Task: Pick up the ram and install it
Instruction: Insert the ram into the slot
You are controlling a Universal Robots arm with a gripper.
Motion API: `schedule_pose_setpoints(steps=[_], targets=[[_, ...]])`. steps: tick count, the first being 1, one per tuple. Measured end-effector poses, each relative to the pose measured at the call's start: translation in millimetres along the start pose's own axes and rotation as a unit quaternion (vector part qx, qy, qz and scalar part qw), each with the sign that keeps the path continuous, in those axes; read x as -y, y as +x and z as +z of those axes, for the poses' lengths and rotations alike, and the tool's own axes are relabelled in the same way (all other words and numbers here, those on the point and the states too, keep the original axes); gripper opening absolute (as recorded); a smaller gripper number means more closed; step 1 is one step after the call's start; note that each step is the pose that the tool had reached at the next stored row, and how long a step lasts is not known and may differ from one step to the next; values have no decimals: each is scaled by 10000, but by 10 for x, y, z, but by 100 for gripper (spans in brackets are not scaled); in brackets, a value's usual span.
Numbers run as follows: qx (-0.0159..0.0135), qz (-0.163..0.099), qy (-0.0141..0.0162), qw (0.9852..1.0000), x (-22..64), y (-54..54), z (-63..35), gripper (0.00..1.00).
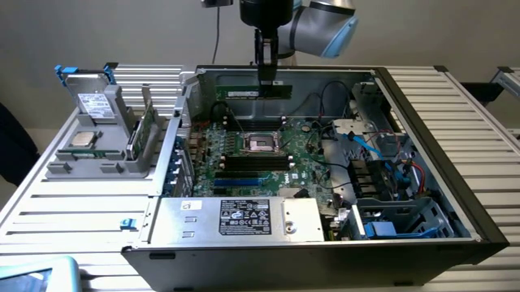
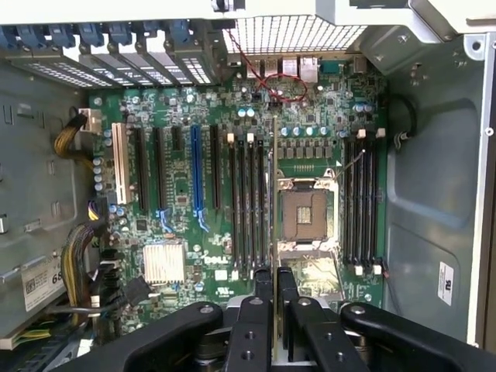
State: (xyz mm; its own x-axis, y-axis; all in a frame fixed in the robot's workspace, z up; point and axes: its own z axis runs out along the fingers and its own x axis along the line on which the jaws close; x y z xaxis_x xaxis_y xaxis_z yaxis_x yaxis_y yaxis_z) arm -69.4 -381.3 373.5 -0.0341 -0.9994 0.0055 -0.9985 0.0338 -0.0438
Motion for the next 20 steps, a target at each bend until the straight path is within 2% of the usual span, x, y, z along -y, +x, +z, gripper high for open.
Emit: schedule_pose_setpoints(steps=[4, 6, 10, 15, 20], targets=[[-65, -5, 13, 10000, -2, 8, 22, 15], [-76, -5, 13, 10000, -3, 30, 44, 15], [-75, -6, 13, 10000, -3, 105, 117, 15], [-55, -5, 13, 10000, -5, 183, 209, 15], [-53, -4, 11, 10000, -7, 194, 274, 15]])
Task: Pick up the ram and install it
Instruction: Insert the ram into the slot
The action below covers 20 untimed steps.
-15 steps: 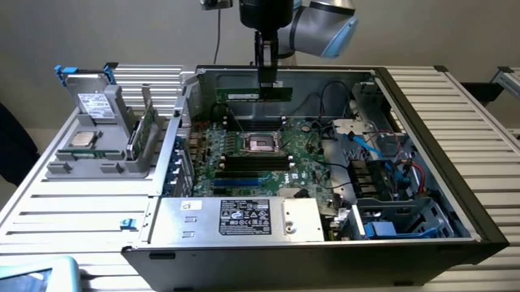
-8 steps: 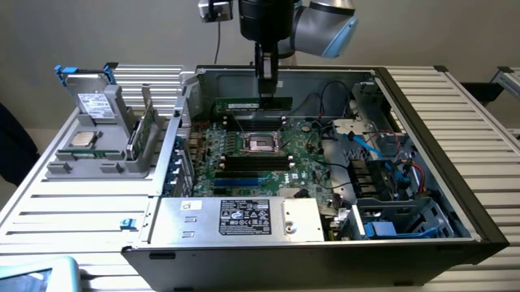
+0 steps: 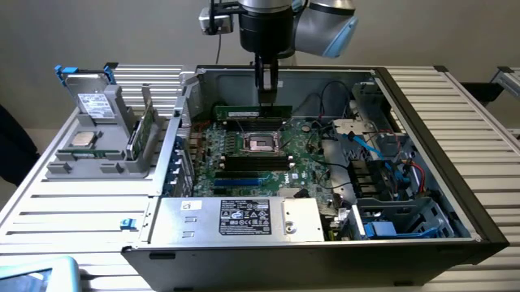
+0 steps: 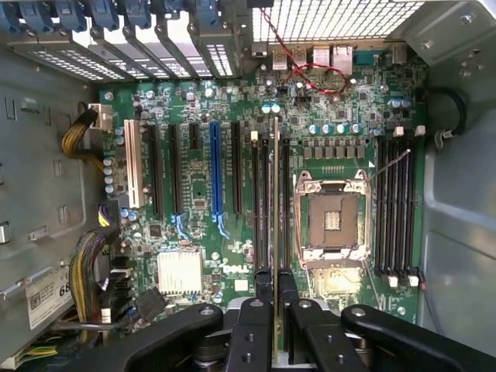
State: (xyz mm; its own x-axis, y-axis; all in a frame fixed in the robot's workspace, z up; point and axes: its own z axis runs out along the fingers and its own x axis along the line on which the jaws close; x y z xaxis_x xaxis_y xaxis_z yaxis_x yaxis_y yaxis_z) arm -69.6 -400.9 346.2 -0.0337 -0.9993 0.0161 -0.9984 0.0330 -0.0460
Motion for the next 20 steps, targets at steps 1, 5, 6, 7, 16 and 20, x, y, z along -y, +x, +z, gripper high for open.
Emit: schedule_pose_setpoints(steps=[1, 5, 6, 7, 16, 20], targets=[[0, 0, 0, 10000, 0, 0, 0, 15], [1, 0, 0, 10000, 0, 0, 8, 15], [2, 0, -5, 10000, -1, 0, 21, 15], [0, -1, -13, 10000, -1, 0, 38, 15], [46, 1, -39, 10000, 34, 37, 190, 15], [75, 2, -49, 10000, 61, 81, 256, 15]])
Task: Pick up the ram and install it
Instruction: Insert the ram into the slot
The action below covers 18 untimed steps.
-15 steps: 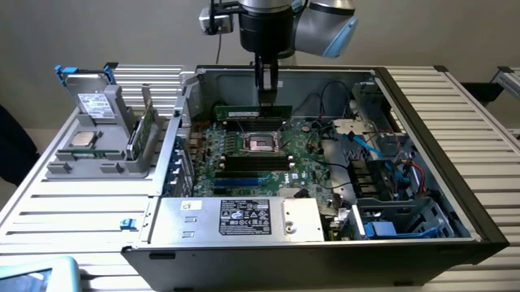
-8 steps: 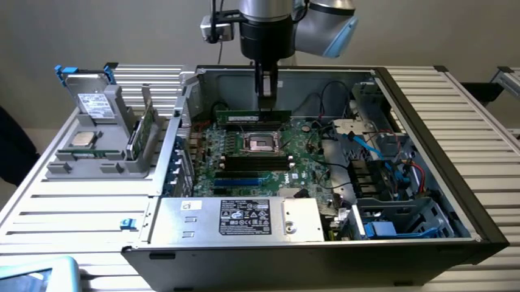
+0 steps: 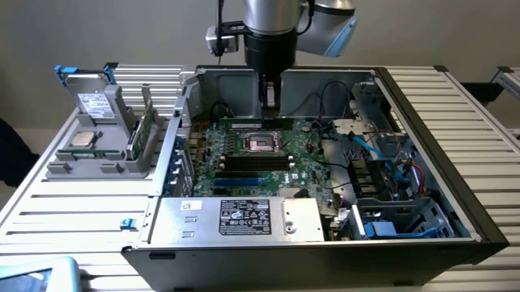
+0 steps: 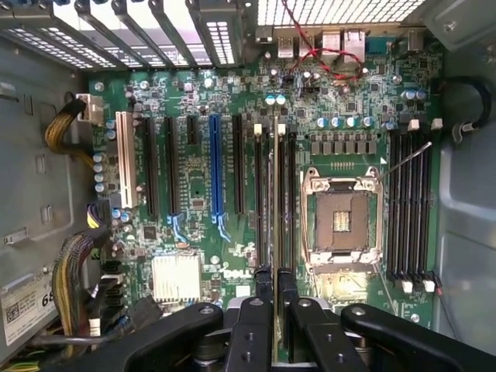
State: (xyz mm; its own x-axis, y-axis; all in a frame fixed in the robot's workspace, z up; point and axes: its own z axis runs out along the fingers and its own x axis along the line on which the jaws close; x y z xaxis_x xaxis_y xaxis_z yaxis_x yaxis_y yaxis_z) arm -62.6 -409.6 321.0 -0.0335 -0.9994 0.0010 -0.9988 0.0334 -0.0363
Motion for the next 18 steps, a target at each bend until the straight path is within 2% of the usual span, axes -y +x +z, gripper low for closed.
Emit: schedule_pose_setpoints(steps=[2, 8, 18], targets=[[12, 2, -2, 10000, -2, 3, 34, 15], [18, 1, -4, 10000, -2, 10, 53, 15], [21, 1, -5, 10000, -6, 22, 235, 15]])
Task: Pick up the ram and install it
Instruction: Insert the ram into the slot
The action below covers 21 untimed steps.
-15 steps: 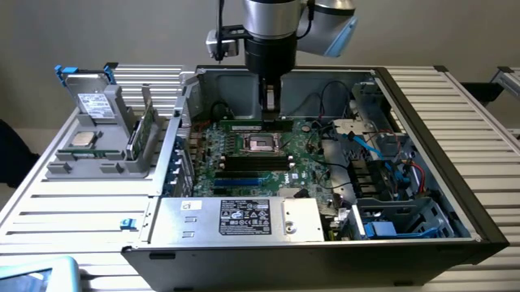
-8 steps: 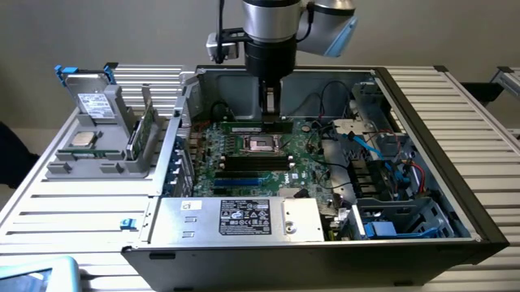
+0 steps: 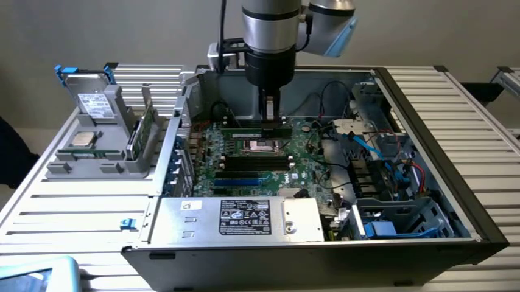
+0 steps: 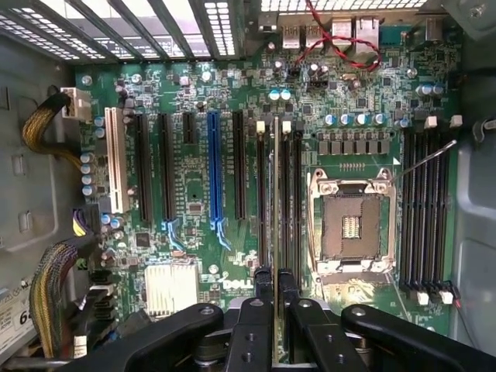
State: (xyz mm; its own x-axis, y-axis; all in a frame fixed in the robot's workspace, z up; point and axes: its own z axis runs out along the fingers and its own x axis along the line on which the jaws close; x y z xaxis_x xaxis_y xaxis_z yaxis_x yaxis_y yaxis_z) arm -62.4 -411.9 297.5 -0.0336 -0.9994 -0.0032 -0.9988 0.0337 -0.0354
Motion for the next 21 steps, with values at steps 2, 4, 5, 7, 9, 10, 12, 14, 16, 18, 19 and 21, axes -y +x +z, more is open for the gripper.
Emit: schedule_pose_setpoints(steps=[2, 4, 5, 7, 9, 10, 12, 14, 16, 18, 19, 21], targets=[[0, -1, 0, 10000, 2, 1, 35, 15], [0, 0, 0, 10000, 4, 0, 71, 15], [0, 0, 0, 10000, 4, 1, 91, 15], [0, 0, 0, 10000, 4, 1, 127, 15], [0, 0, 0, 10000, 4, 1, 163, 15], [0, 0, 0, 10000, 3, 1, 180, 15], [-1, 0, 0, 10000, 2, 1, 218, 15], [1, 0, 0, 10000, 1, 1, 254, 15], [-1, 0, 0, 10000, -1, 1, 290, 15], [-1, 0, 0, 10000, -2, 1, 326, 15], [0, 0, 0, 10000, -2, 1, 345, 15], [0, 0, 0, 10000, -4, 1, 381, 15]])
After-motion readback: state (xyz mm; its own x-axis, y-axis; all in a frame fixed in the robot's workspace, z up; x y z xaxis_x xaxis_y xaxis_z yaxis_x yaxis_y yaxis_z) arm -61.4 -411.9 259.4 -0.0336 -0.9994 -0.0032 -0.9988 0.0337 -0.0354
